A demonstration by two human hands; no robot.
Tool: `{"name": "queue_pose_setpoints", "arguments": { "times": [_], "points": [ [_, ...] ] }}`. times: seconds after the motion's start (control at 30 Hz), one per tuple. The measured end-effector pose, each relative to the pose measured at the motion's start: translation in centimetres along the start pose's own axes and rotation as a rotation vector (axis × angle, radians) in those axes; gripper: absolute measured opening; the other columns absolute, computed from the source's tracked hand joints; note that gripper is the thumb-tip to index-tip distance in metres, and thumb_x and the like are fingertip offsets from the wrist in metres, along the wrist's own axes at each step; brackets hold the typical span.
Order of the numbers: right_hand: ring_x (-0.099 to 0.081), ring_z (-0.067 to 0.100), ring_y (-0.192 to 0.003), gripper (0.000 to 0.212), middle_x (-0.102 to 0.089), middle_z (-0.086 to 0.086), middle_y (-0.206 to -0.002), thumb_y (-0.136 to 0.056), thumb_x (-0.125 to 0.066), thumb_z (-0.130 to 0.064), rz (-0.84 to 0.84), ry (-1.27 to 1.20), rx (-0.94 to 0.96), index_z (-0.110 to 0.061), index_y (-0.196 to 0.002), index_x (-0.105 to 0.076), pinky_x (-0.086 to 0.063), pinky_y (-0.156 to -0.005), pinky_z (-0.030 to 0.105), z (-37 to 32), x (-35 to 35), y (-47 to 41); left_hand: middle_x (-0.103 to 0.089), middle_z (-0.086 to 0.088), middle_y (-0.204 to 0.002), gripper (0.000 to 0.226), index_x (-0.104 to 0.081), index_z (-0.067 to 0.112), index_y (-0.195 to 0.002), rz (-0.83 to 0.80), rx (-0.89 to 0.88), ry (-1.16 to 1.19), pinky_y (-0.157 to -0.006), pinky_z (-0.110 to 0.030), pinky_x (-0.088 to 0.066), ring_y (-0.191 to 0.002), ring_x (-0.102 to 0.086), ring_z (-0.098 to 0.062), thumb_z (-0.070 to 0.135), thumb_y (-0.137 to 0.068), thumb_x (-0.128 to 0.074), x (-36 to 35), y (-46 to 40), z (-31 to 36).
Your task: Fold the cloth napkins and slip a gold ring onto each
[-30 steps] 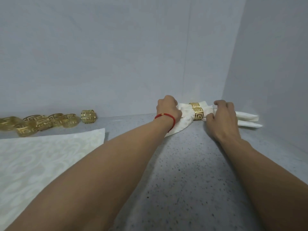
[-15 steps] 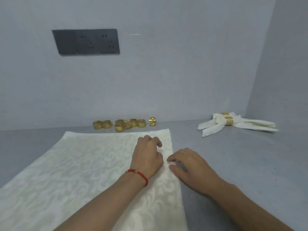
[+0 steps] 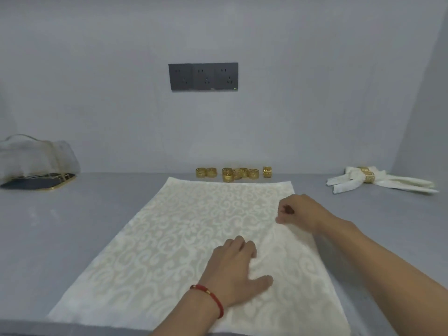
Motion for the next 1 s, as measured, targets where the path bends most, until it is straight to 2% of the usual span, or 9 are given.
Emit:
{"name": "queue_pose_setpoints", "arguments": {
  "times": [0.1, 0.2, 0.3, 0.47, 0.57, 0.63, 0.73, 0.9, 1.0],
  "points": [
    [-0.062, 0.021, -0.083, 0.020, -0.067, 0.000, -0.090, -0.104, -0.052, -0.033, 0.128, 0.180, 0.043, -0.015, -0.095, -0.053, -0.046, -0.070, 0.035, -1.5, 1.2, 0.2, -0.044, 0.012, -0.095, 0.014, -0.053, 0.026, -0.096, 0.044, 0.023, 0.101, -0.085, -0.030, -0.044, -0.095, -0.047, -0.013, 0.039, -0.093, -0.055, 1.0, -0.1, -0.6],
    [-0.058, 0.020, -0.081, 0.019, -0.065, -0.001, -0.093, -0.107, -0.045, -0.038, 0.052, 0.294, 0.119, -0.019, -0.101, -0.047, -0.043, -0.066, 0.034, -1.8, -0.3, 0.5, -0.055, 0.007, -0.098, 0.019, -0.062, 0.022, -0.098, 0.115, 0.064, 0.069, -0.084, -0.033, -0.045, -0.096, -0.053, -0.016, 0.035, -0.100, -0.048, 2.6, 0.0, -1.3],
    [-0.063, 0.013, -0.095, 0.011, -0.067, -0.011, -0.108, -0.106, -0.049, -0.036, -0.083, 0.004, 0.131, -0.032, -0.110, -0.058, -0.048, -0.081, 0.029, -0.5, -1.9, 1.4, -0.060, 0.004, -0.090, 0.028, -0.056, 0.020, -0.092, 0.189, 0.058, 0.044, -0.077, -0.034, -0.044, -0.089, -0.056, -0.020, 0.036, -0.105, -0.037, 4.6, 0.6, -1.8],
    [-0.054, -0.012, -0.118, 0.036, -0.062, -0.030, -0.126, -0.093, -0.061, -0.063, -0.201, -0.498, 0.041, -0.045, -0.124, -0.064, -0.040, -0.103, 0.023, 0.0, -2.1, 4.1, -0.050, 0.004, -0.073, 0.034, -0.036, 0.020, -0.086, 0.153, 0.131, -0.014, -0.066, -0.036, -0.040, -0.072, -0.051, -0.024, 0.042, -0.107, -0.021, 5.2, 0.8, -3.2],
    [-0.041, -0.022, -0.126, 0.064, -0.048, -0.037, -0.139, -0.081, -0.076, -0.060, -0.297, -0.413, 0.113, -0.051, -0.140, -0.053, -0.033, -0.106, 0.015, -0.5, -3.5, 5.3, -0.055, -0.001, -0.074, 0.042, -0.039, 0.019, -0.083, 0.075, 0.157, 0.082, -0.069, -0.040, -0.045, -0.071, -0.054, -0.024, 0.056, -0.102, -0.027, 4.6, 0.3, -4.2],
    [-0.051, -0.018, -0.119, 0.048, -0.058, -0.033, -0.132, -0.085, -0.083, -0.035, -0.151, -0.272, 0.165, -0.044, -0.129, -0.065, -0.040, -0.103, 0.014, -0.3, -3.7, 4.9, -0.055, 0.001, -0.075, 0.044, -0.037, 0.023, -0.083, -0.041, 0.118, 0.081, -0.064, -0.037, -0.044, -0.066, -0.052, -0.018, 0.066, -0.093, -0.042, 4.1, 0.1, -4.1],
    [-0.068, -0.004, -0.093, 0.037, -0.076, -0.015, -0.098, -0.089, -0.061, 0.000, 0.084, -0.262, 0.192, -0.034, -0.093, -0.076, -0.054, -0.087, 0.029, 0.3, -2.3, 5.3, -0.056, 0.000, -0.084, 0.051, -0.035, 0.024, -0.096, -0.199, 0.049, -0.102, -0.060, -0.036, -0.045, -0.071, -0.054, -0.019, 0.063, -0.079, -0.063, 3.4, 0.6, -3.4],
    [-0.065, 0.006, -0.079, 0.032, -0.070, -0.018, -0.086, -0.087, -0.054, -0.009, 0.144, 0.005, 0.154, -0.039, -0.096, -0.063, -0.055, -0.076, 0.035, 4.3, 0.8, 9.4, -0.054, -0.005, -0.093, 0.046, -0.030, 0.022, -0.120, -0.157, -0.068, -0.272, -0.067, -0.041, -0.046, -0.078, -0.055, -0.028, 0.009, -0.085, -0.057, 4.0, -0.6, -0.2],
    [-0.059, 0.011, -0.077, 0.033, -0.065, -0.015, -0.085, -0.089, -0.061, -0.017, 0.035, 0.234, 0.075, -0.048, -0.089, -0.052, -0.049, -0.070, 0.031, 6.9, 1.8, 13.5, -0.051, -0.003, -0.095, 0.047, -0.031, 0.022, -0.116, -0.180, -0.175, -0.243, -0.068, -0.043, -0.047, -0.079, -0.054, -0.028, -0.001, -0.081, -0.052, 3.3, -1.3, 3.2]
  ]
}}
Point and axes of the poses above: each hand's wrist, its own y-axis away from the middle knuckle, its own x-axis out of the back of the hand, z = x × y, the point moved 9 cm from there along -y, towards the middle knuckle
